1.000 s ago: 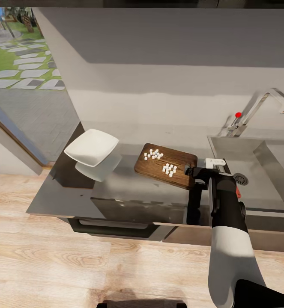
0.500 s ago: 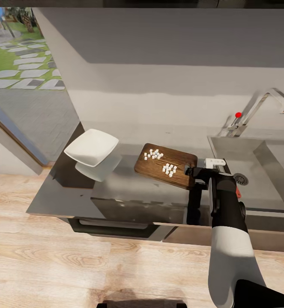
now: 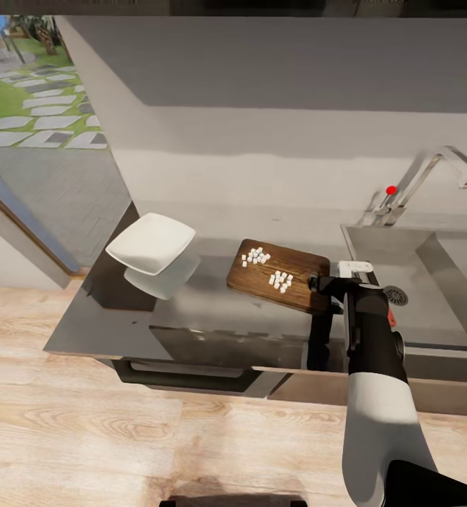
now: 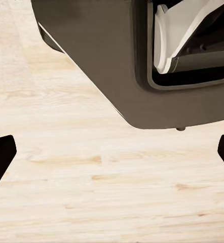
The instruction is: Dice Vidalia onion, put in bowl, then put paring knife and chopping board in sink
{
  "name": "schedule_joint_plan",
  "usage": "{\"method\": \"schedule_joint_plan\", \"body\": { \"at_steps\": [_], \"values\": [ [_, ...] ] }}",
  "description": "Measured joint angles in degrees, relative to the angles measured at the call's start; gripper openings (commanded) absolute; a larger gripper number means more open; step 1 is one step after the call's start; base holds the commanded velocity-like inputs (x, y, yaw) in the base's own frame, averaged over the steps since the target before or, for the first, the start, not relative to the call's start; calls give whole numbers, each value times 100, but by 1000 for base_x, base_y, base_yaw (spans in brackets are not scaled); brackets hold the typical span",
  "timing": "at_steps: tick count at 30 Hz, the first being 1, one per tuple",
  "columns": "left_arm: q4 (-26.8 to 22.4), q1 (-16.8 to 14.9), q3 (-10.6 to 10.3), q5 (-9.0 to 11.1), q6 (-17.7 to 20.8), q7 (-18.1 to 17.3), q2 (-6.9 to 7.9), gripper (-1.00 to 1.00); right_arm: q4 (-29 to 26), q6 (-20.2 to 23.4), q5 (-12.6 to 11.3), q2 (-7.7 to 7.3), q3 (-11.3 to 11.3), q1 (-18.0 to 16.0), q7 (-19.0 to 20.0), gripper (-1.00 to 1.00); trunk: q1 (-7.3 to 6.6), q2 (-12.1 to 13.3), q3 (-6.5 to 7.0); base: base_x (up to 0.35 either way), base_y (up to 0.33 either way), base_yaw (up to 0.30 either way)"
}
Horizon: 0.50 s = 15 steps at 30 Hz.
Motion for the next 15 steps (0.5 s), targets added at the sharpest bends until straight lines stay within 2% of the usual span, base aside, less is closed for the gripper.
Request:
{"method": "schedule_joint_plan", "body": {
  "at_steps": [7, 11, 15],
  "values": [
    [7, 2, 0, 0, 0, 0, 0, 100, 115, -1, 20, 0, 0, -1, 8, -100, 0, 0, 62, 0, 0, 0],
    [12, 1, 1, 0, 0, 0, 0, 100, 120, 7, 195, -1, -4, 2, 28, -100, 1, 2, 97, 0, 0, 0],
    [12, -1, 1, 0, 0, 0, 0, 100, 121, 12, 166, 0, -3, 2, 32, -100, 1, 2, 133, 0, 0, 0]
  ]
}}
